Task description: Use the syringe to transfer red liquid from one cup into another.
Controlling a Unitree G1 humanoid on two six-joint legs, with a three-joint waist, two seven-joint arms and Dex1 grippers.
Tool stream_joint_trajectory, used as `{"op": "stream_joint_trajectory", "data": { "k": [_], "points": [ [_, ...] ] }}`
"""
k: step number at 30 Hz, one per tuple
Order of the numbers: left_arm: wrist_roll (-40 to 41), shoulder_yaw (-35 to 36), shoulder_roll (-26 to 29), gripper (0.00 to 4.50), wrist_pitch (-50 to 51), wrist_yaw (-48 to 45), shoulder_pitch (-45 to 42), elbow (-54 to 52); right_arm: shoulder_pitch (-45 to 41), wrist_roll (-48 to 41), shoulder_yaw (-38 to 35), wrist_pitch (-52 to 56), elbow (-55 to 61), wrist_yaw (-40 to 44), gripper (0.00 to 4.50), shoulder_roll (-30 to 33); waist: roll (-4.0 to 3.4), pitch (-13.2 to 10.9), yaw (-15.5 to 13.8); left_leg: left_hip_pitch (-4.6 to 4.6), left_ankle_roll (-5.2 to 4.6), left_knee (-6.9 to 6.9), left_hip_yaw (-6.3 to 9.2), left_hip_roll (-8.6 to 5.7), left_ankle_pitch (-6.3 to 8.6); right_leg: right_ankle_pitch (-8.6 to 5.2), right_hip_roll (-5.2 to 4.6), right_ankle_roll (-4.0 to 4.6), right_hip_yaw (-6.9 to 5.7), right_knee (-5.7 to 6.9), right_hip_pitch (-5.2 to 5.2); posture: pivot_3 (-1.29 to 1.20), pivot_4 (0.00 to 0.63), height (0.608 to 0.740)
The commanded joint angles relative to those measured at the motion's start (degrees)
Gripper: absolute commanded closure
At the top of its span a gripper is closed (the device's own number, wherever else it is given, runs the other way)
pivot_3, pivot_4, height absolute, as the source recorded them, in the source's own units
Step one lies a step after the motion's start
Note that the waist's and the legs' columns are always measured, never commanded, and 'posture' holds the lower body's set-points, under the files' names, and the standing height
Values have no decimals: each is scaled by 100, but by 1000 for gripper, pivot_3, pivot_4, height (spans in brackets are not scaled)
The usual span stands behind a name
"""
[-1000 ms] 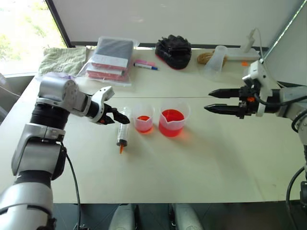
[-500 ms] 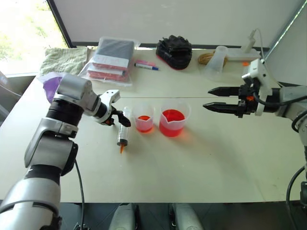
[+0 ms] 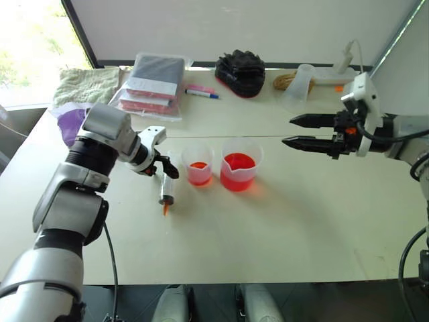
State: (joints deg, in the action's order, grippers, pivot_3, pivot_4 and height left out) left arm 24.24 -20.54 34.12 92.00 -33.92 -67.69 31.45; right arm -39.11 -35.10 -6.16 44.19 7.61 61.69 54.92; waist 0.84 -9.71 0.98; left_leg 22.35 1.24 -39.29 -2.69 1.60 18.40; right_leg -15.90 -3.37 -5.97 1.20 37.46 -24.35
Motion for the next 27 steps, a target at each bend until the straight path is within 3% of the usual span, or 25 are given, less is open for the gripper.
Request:
{"op": "stream_joint_trajectory", "data": {
  "k": [1,13,27],
  "points": [
    [-138,-49,141,21,50,231,100,10,-210,-70,-190,-75,59,-14,1441,4,0,0,-1,0,0,0,0,0,0,0,0,0,0,0,0,0,150,740],
    [87,176,-225,21,50,651,59,182,-352,-12,-122,-103,-13,-24,1441,-20,-8,5,-26,0,4,-1,-1,-1,-2,0,-2,0,1,2,0,0,150,740],
    [1241,935,-1010,21,50,2379,-440,1476,-338,49,-141,-163,-18,-78,1441,-17,-27,17,-180,2,5,-23,6,-19,-4,1,-20,-1,-1,6,14,0,150,740]
  ]
}}
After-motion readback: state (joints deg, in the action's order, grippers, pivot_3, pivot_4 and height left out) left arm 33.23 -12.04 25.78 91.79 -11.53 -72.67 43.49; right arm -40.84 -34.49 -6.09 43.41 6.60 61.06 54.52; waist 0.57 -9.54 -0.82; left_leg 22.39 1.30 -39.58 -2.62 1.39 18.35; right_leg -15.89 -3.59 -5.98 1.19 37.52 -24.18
